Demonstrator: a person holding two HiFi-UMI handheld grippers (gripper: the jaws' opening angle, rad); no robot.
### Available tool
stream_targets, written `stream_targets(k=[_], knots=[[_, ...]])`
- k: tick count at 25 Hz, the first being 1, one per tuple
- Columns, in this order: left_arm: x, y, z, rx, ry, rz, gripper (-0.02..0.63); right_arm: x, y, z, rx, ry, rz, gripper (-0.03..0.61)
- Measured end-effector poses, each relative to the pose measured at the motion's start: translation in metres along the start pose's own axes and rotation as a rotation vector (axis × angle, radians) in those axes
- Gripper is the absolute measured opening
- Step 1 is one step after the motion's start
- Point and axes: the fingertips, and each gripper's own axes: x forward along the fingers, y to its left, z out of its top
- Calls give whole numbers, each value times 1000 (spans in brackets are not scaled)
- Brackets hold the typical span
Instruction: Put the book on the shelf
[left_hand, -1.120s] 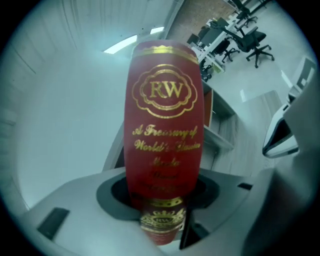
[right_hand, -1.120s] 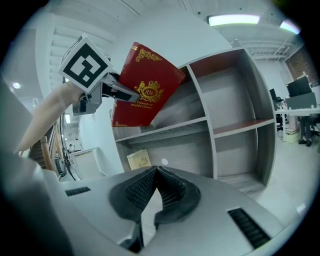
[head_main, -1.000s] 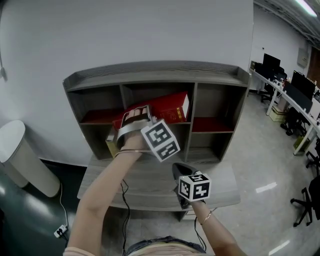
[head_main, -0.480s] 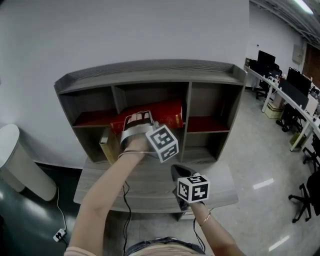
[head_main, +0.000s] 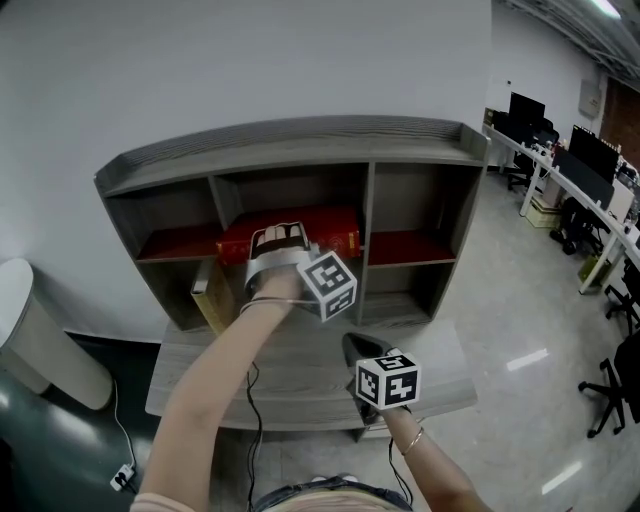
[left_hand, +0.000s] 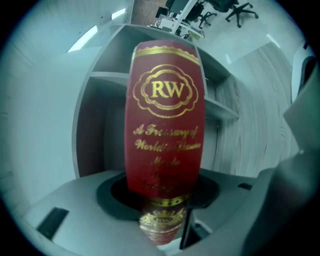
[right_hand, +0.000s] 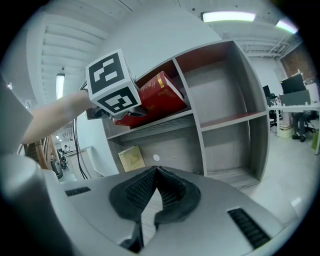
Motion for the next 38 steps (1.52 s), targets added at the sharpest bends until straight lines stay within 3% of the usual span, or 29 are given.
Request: stream_targets(k=[16, 25, 38], knots=[[25, -6, 15, 59, 62, 25, 230, 1, -24, -6, 16, 29, -17, 9], [31, -22, 20, 87, 56, -49, 268, 8, -28, -10, 22, 44, -9, 9], [43, -38, 28, 59, 35, -77, 304, 11, -38, -11, 26, 58, -23, 9]])
